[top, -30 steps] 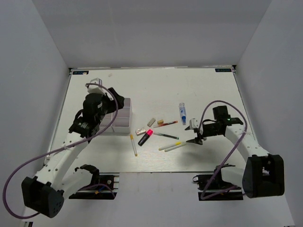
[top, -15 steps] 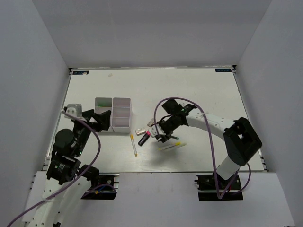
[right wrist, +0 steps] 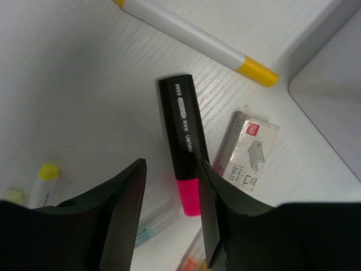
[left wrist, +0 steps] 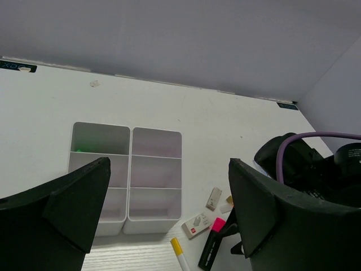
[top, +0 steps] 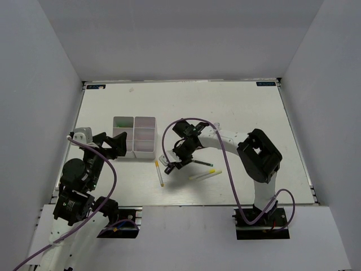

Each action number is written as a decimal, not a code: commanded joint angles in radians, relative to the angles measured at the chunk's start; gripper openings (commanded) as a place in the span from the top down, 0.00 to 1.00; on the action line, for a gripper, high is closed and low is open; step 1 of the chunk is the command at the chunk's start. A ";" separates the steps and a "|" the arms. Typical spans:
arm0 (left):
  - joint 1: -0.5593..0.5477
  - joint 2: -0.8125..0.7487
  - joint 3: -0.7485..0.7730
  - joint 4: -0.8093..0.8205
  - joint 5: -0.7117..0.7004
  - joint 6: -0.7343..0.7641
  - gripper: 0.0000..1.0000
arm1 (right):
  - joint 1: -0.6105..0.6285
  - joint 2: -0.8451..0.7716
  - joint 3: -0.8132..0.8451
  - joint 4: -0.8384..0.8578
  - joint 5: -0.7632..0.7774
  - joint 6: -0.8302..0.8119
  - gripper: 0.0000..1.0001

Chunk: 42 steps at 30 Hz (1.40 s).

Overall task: Sort the stationery into containers
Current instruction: Pick up the pen from the center of the board.

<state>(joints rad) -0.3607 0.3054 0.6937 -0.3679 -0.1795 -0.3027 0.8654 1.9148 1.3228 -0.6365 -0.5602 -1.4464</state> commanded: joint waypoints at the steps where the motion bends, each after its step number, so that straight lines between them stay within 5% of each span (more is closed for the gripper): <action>1: 0.008 -0.020 -0.006 -0.014 0.002 0.011 0.04 | 0.007 0.020 0.065 -0.028 0.025 0.000 0.52; 30: 0.017 -0.048 -0.006 -0.014 0.020 0.011 0.04 | 0.021 0.151 0.156 -0.095 0.083 -0.009 0.52; 42: 0.026 -0.080 -0.016 -0.005 0.020 0.011 0.04 | 0.026 0.233 0.231 -0.366 0.158 -0.068 0.54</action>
<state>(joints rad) -0.3416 0.2443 0.6926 -0.3740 -0.1719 -0.2996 0.8841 2.0949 1.5414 -0.8463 -0.4664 -1.4784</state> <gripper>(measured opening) 0.950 0.466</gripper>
